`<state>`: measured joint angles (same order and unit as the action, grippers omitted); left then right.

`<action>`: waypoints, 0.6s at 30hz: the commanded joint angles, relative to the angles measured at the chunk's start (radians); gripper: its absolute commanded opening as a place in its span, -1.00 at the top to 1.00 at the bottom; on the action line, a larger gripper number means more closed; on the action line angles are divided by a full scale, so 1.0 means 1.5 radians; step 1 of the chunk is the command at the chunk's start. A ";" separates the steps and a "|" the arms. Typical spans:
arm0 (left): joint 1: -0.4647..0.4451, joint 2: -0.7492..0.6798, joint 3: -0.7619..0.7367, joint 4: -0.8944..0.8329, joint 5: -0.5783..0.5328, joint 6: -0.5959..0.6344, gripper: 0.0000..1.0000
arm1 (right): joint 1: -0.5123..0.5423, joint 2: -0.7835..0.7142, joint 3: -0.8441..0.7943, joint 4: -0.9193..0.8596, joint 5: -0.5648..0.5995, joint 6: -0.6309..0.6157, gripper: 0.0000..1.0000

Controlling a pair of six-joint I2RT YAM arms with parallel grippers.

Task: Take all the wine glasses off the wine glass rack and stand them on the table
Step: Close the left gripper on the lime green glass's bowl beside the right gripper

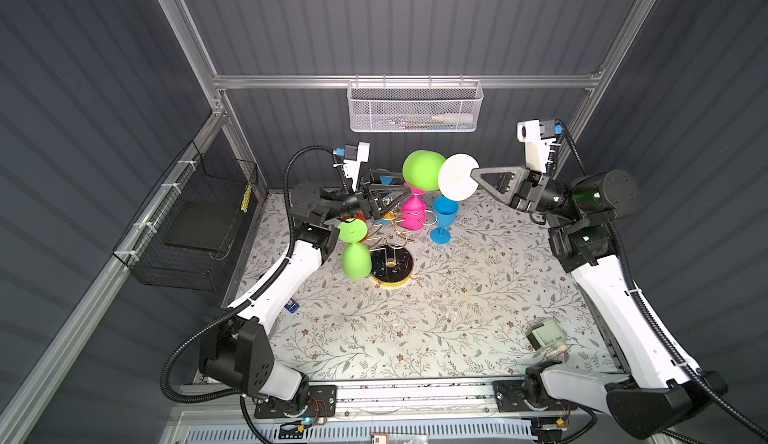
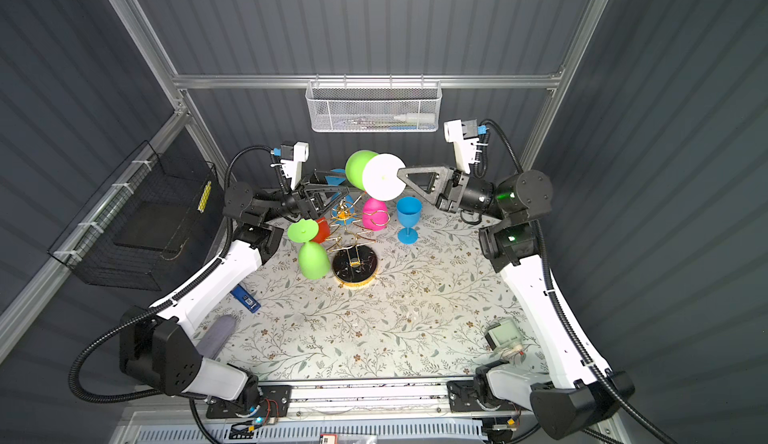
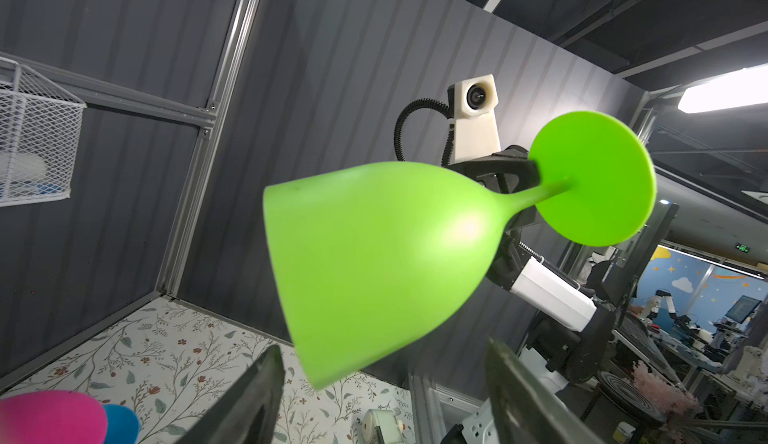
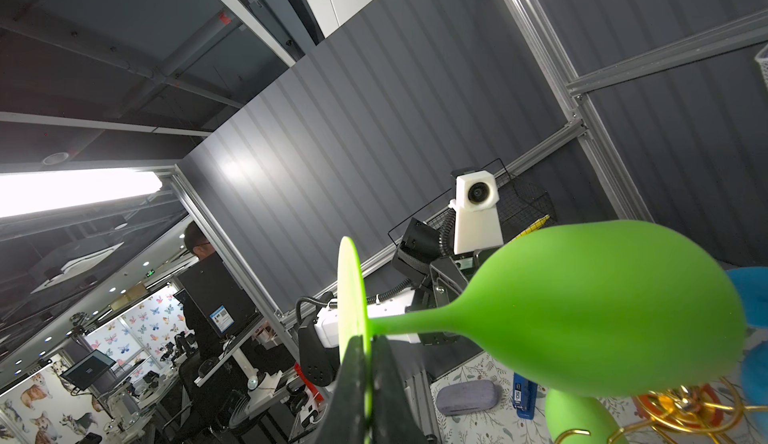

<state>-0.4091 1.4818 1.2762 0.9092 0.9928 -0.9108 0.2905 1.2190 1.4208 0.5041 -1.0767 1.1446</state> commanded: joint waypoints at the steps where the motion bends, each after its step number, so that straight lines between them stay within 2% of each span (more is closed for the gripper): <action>1: 0.002 0.012 0.017 0.093 0.028 -0.061 -0.53 | 0.007 0.003 0.014 0.033 0.005 0.001 1.00; 6: 0.002 0.044 0.033 0.197 0.047 -0.154 -0.42 | 0.012 0.011 0.014 0.046 0.007 0.001 1.00; 13: 0.002 0.091 0.070 0.359 0.073 -0.306 -0.09 | 0.022 0.019 0.019 0.062 0.006 0.001 1.00; 18: 0.002 0.105 0.082 0.405 0.078 -0.351 0.18 | 0.024 0.023 0.017 0.063 0.008 0.001 1.00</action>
<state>-0.3977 1.6466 1.3533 1.3819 1.0786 -1.3476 0.3222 1.2430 1.4273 0.5755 -1.0687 1.1553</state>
